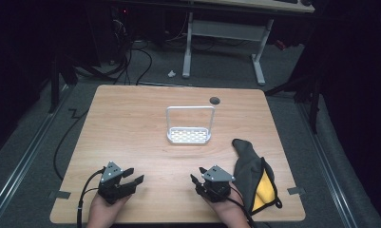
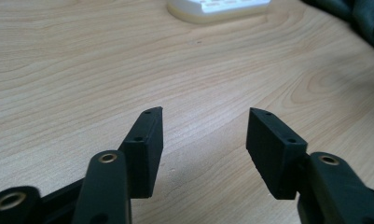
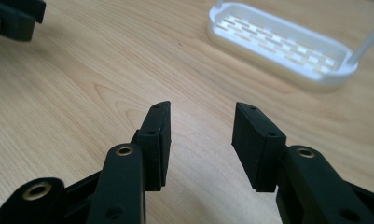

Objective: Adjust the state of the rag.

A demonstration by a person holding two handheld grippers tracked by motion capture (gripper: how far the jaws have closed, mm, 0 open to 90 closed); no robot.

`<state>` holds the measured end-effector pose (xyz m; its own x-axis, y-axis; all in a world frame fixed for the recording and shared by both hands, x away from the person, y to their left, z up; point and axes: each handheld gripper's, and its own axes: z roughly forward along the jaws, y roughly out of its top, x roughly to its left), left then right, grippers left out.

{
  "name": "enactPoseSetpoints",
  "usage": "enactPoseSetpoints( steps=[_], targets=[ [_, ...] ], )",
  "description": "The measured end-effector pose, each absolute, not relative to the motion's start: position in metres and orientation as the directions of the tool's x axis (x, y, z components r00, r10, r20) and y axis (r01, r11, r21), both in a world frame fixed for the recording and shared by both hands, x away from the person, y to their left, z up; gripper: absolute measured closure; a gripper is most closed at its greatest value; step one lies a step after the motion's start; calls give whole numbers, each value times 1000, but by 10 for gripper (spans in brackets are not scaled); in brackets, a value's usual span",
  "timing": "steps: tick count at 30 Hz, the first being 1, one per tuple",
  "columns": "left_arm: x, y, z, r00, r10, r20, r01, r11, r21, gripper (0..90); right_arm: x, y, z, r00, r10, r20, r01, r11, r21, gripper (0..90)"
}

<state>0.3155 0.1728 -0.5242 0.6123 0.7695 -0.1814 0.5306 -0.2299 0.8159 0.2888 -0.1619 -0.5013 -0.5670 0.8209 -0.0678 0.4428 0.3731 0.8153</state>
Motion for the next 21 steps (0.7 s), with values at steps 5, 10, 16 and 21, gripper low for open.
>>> enactPoseSetpoints(
  steps=[5,10,16,21],
  targets=[
    [318,169,-526,610,773,-175,525,-229,820,437,287,-166,-506,-569,816,-102,429,401,809,550],
    [319,167,-530,611,770,-182,536,-234,811,430,286,-172,-503,-566,820,-87,428,382,819,545],
    [319,169,-531,608,768,-201,547,-222,807,427,286,-176,-503,-560,825,-79,434,373,820,542],
    [320,171,-530,607,764,-217,554,-212,805,435,286,-177,-502,-558,826,-78,433,370,822,542]
  ],
)
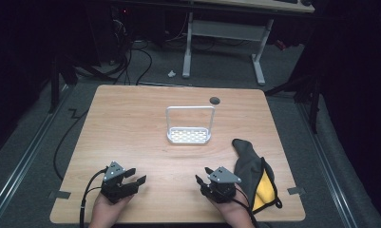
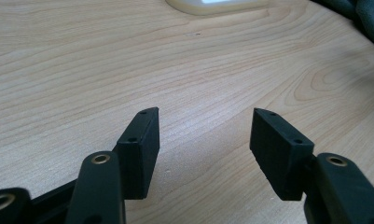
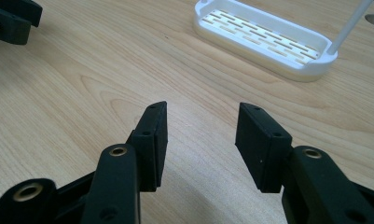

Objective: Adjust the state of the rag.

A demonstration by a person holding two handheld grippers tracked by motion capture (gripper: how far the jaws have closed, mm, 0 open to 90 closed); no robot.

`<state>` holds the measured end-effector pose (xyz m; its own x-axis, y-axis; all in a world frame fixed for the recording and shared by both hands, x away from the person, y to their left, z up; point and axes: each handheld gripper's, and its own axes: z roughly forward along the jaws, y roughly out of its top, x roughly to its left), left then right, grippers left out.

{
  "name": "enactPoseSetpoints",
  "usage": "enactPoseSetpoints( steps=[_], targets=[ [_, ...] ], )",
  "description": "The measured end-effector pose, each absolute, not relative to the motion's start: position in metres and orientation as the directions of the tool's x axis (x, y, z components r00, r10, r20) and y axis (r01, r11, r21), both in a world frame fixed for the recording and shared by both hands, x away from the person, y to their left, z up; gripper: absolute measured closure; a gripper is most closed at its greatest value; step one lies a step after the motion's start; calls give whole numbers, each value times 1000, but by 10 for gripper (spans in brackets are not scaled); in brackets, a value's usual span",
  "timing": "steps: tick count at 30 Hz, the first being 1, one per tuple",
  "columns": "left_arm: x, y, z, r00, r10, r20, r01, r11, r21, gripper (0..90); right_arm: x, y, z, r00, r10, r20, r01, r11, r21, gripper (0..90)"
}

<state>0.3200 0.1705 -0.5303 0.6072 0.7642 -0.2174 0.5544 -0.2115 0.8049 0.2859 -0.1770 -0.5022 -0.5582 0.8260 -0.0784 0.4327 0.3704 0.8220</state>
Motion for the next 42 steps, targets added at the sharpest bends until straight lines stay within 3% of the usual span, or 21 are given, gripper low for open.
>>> enactPoseSetpoints(
  steps=[14,23,34,42],
  targets=[
    [319,172,-527,627,744,-230,548,-212,809,430,277,-193,-490,-521,851,-65,429,328,842,539],
    [319,172,-526,632,742,-223,545,-221,809,426,271,-254,-465,-363,931,-37,432,203,879,526],
    [319,171,-527,630,744,-221,549,-225,805,425,268,-314,-463,-188,981,-49,469,134,873,523],
    [319,170,-527,631,744,-220,547,-226,806,421,275,-324,-478,-165,986,-31,529,115,841,589]
  ],
)
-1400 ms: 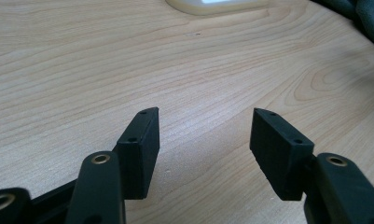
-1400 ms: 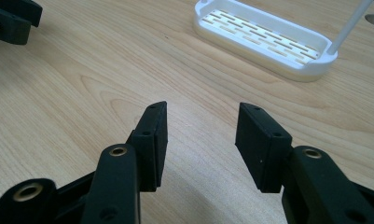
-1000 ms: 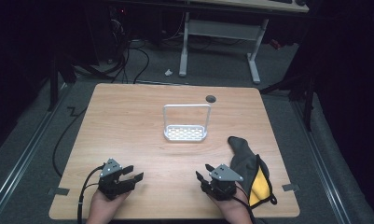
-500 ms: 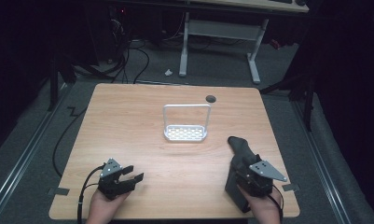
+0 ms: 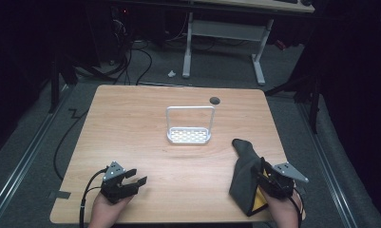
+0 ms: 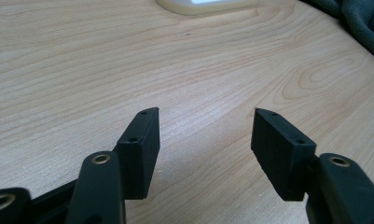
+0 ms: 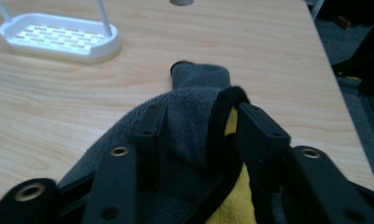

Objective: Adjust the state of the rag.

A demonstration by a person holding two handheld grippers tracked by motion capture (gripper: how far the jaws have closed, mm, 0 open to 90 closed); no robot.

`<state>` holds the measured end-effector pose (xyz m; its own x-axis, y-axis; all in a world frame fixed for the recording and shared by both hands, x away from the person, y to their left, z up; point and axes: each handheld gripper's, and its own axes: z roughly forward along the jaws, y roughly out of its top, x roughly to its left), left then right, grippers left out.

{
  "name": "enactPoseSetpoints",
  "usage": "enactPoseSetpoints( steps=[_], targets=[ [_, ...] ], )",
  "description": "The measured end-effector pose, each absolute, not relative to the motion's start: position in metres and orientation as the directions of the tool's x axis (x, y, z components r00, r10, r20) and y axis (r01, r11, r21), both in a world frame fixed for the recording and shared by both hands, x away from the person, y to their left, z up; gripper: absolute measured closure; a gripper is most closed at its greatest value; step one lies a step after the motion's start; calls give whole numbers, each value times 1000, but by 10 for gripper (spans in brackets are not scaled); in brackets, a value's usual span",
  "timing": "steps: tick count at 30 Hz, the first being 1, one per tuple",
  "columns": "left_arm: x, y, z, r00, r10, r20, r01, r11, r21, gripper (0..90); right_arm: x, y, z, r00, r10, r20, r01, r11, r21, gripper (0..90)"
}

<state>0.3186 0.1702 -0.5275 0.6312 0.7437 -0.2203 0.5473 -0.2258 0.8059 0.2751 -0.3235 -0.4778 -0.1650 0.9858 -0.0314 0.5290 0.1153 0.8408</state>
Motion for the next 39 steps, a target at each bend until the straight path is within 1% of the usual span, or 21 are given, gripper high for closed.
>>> enactPoseSetpoints(
  steps=[1,3,4,5,7,14,17,22,23,24,25,28,35,39],
  targets=[
    [319,170,-527,631,744,-219,547,-226,806,419,277,-323,-482,-163,986,-29,544,114,831,637],
    [319,170,-528,631,744,-222,549,-225,805,418,278,-323,-484,-158,987,-25,551,109,827,682],
    [319,171,-528,631,743,-223,549,-225,805,418,278,-323,-484,-153,988,-28,551,109,828,729],
    [319,171,-528,631,743,-223,549,-225,805,418,278,-323,-484,-153,988,-28,551,109,828,729],
    [319,170,-528,632,742,-223,549,-227,804,417,276,-322,-482,-150,987,-50,539,125,833,832],
    [319,169,-528,629,748,-214,547,-229,805,401,271,-317,-474,-167,983,-77,493,151,857,860],
    [319,170,-528,625,748,-222,550,-221,806,400,268,-309,-468,-193,976,-101,455,180,872,866],
    [319,169,-528,628,745,-223,549,-222,806,398,266,-296,-463,-228,967,-111,431,202,879,867],
    [319,169,-528,629,745,-222,548,-222,806,397,265,-287,-462,-251,961,-113,422,214,881,866],
    [319,169,-528,631,744,-221,549,-226,805,397,265,-287,-462,-251,961,-113,422,214,881,866],
    [319,169,-528,633,742,-221,547,-227,805,392,265,-276,-462,-290,949,-121,407,237,882,866],
    [319,169,-528,635,740,-221,544,-226,808,383,266,-260,-463,-343,931,-129,392,266,881,867],
    [319,170,-527,639,735,-225,539,-220,813,378,268,-219,-471,-459,882,-111,385,310,869,868],
    [319,170,-527,641,734,-223,538,-224,813,378,270,-197,-479,-516,848,-118,387,354,852,868]
  ],
)
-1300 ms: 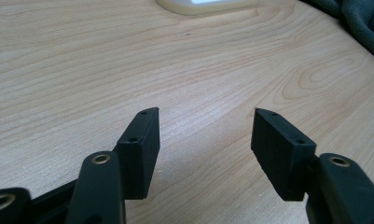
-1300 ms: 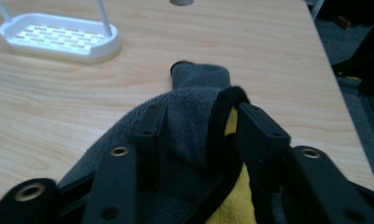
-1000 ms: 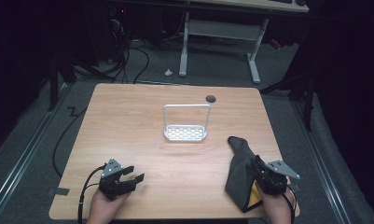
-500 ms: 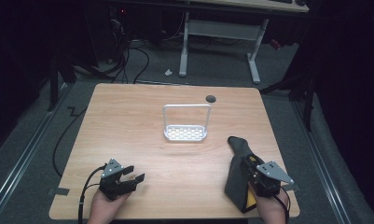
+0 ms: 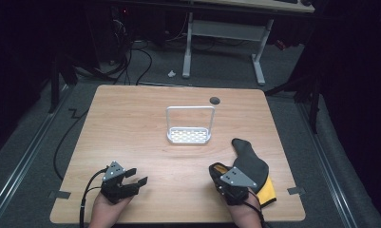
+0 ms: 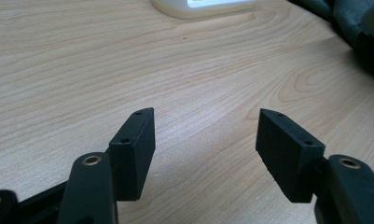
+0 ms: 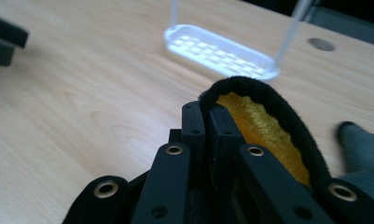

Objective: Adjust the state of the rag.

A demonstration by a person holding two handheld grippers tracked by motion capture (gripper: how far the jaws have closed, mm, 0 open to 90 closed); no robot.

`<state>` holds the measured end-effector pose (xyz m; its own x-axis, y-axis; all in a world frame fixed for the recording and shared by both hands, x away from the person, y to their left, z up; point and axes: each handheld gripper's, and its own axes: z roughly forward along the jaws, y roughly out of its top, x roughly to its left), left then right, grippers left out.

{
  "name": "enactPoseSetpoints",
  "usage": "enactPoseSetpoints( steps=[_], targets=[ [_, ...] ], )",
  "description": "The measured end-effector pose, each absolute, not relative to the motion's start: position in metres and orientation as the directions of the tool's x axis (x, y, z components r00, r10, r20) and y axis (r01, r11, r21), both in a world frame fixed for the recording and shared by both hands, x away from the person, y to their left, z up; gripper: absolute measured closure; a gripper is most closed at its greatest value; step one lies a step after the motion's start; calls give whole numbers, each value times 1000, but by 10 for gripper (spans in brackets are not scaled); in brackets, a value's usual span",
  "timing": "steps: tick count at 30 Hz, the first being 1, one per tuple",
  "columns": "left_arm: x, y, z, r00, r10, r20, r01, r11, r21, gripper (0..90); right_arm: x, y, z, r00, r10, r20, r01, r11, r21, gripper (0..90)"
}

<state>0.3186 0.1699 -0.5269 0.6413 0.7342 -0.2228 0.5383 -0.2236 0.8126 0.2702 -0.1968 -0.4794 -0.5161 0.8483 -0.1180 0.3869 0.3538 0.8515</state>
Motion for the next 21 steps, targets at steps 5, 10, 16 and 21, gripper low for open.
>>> enactPoseSetpoints(
  steps=[5,10,16,21],
  targets=[
    [318,169,-527,642,734,-223,538,-224,812,378,273,-170,-495,-590,799,-113,400,411,819,868],
    [318,168,-527,646,730,-223,537,-227,813,378,272,-141,-512,-665,731,-153,386,512,767,867],
    [318,168,-527,648,728,-224,536,-227,813,379,267,-128,-516,-701,696,-155,372,543,753,740],
    [318,167,-527,644,731,-226,540,-224,812,380,254,-145,-496,-678,725,-124,367,479,797,657]
  ],
)
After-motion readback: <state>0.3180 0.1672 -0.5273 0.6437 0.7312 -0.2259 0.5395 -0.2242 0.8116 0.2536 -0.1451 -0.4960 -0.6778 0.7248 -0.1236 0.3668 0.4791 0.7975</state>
